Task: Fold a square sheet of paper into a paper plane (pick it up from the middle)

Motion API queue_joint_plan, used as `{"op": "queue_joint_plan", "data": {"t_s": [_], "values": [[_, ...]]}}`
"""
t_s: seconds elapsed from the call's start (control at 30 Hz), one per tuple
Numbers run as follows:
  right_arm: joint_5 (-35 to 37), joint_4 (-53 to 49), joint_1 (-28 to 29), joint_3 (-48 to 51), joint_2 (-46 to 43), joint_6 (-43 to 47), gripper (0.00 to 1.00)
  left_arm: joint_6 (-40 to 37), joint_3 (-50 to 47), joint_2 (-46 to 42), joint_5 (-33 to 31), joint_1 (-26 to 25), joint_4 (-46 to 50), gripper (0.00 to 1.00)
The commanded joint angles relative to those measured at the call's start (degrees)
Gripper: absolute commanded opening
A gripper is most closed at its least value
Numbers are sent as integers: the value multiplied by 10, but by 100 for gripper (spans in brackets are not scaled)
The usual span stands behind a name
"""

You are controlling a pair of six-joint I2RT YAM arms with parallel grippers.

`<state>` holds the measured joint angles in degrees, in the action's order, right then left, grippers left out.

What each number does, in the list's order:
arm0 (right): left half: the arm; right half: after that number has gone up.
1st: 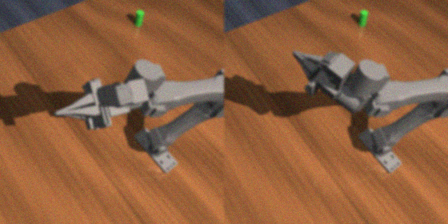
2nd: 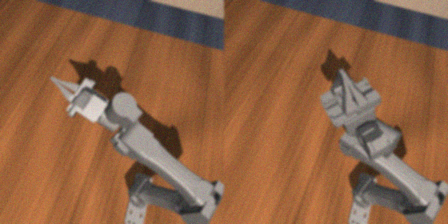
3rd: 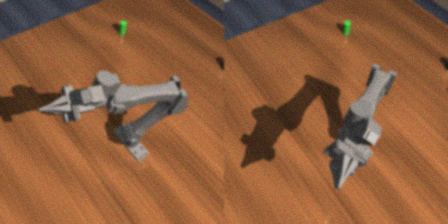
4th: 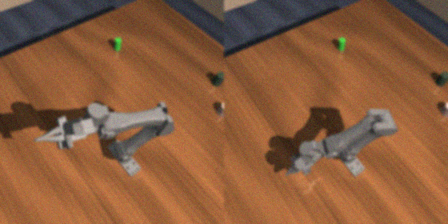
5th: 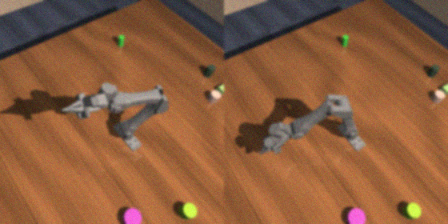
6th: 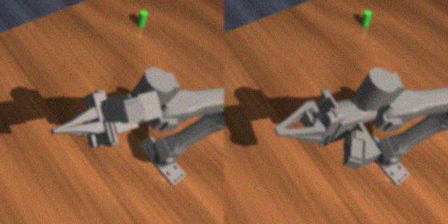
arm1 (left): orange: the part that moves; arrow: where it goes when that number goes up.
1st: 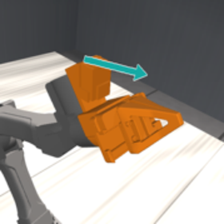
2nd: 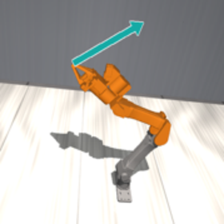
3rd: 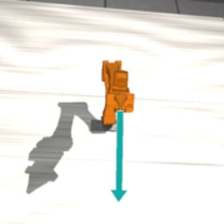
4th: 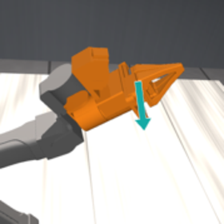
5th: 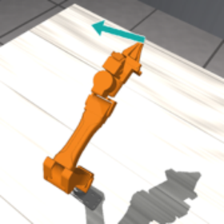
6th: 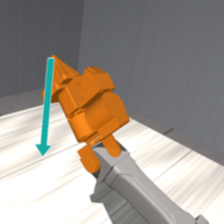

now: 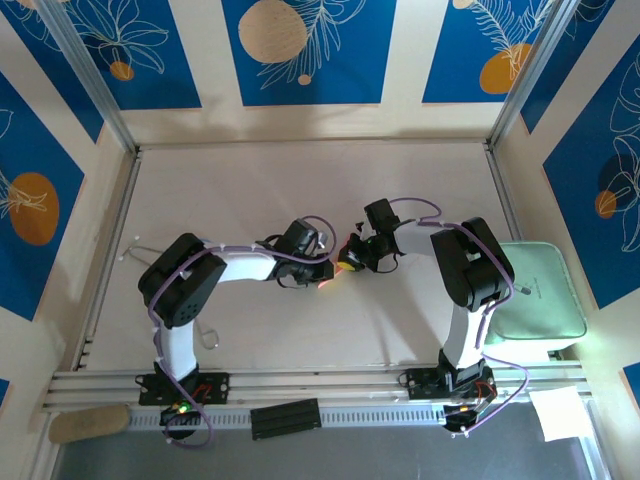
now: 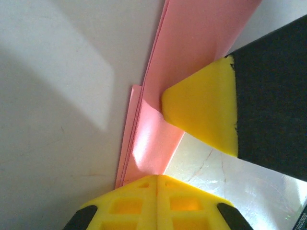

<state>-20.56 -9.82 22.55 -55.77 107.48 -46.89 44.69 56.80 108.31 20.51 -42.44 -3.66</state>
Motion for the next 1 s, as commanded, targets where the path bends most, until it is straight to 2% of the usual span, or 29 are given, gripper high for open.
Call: {"op": "queue_joint_plan", "data": {"t_s": [0.0, 0.37, 0.7, 0.83, 0.97], "values": [[41, -47, 1, 13, 28, 2, 9, -7, -22, 13, 14, 2, 24, 6], [51, -71, 1, 4, 41, 0, 9, -114, -69, -24, 36, -1, 121, 2], [47, -72, 3, 6, 39, 0, 9, -194, -77, -83, 20, 8, 224, 0], [41, -69, 8, 6, 37, -5, 10, -191, -63, -121, 31, 12, 221, 0], [29, -57, 17, 9, 33, -18, 9, -138, -50, -146, 44, 11, 141, 1]]}}
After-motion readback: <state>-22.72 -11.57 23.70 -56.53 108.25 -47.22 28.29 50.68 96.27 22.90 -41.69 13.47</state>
